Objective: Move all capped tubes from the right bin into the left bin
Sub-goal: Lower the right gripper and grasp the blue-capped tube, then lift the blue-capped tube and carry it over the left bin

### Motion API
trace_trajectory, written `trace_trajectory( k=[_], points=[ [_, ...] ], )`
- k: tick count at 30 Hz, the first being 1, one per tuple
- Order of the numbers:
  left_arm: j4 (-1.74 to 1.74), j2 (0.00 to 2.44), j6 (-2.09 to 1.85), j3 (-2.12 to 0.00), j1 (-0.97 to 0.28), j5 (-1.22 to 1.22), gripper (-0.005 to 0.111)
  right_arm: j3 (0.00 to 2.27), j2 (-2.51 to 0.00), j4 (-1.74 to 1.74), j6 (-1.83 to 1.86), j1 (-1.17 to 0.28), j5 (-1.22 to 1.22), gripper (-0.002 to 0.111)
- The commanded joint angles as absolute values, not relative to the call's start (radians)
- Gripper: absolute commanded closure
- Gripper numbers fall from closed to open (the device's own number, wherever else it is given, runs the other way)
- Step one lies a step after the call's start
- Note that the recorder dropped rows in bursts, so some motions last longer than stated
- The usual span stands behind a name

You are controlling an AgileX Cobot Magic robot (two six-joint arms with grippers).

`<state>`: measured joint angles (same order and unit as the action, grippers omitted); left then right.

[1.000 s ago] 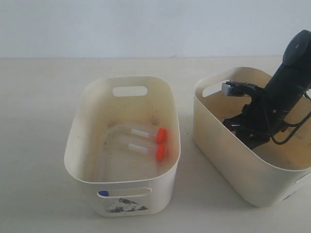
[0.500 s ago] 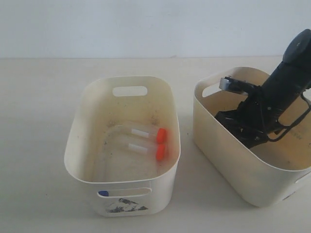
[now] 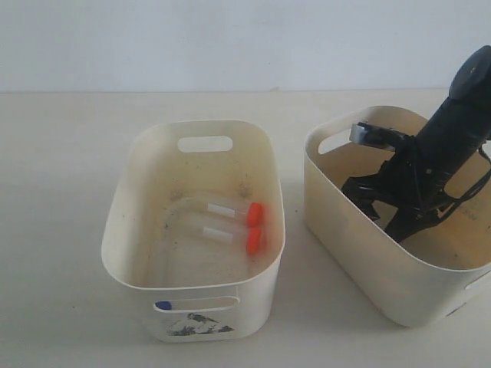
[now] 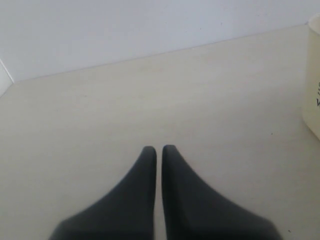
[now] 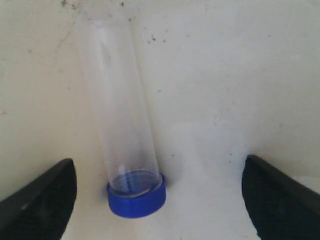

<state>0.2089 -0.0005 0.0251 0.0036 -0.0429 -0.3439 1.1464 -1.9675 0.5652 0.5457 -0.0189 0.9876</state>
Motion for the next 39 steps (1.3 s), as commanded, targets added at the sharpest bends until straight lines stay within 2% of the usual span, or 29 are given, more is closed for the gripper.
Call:
trace_trajectory(
  k=[1, 8, 11, 18, 23, 28, 34, 39],
  points=[
    [0.206, 0.000, 0.035, 0.000, -0.044, -0.340, 0.102, 1.147, -1.966, 0.533, 0.551, -0.054, 1.001, 0.023],
    [0.206, 0.000, 0.035, 0.000, -0.044, -0.340, 0.102, 1.147, -1.966, 0.418, 0.488, -0.114, 0.960, 0.023],
    [0.206, 0.000, 0.035, 0.000, -0.044, -0.340, 0.102, 1.147, -1.966, 0.330, 0.408, -0.122, 0.939, 0.028],
    [0.206, 0.000, 0.035, 0.000, -0.044, -0.340, 0.102, 1.147, -1.966, 0.266, 0.305, -0.122, 0.932, 0.070],
    [0.206, 0.000, 0.035, 0.000, -0.044, -0.340, 0.102, 1.147, -1.966, 0.260, 0.305, -0.122, 0.932, 0.107],
    [0.206, 0.000, 0.035, 0.000, -0.044, -0.340, 0.102, 1.160, -1.966, 0.260, 0.297, -0.122, 0.945, 0.108],
    [0.206, 0.000, 0.035, 0.000, -0.044, -0.340, 0.102, 1.250, -1.943, 0.260, 0.290, -0.122, 1.097, 0.108],
    [0.206, 0.000, 0.035, 0.000, -0.044, -0.340, 0.102, 1.269, -1.873, 0.257, 0.290, -0.122, 1.100, 0.108]
  ],
)
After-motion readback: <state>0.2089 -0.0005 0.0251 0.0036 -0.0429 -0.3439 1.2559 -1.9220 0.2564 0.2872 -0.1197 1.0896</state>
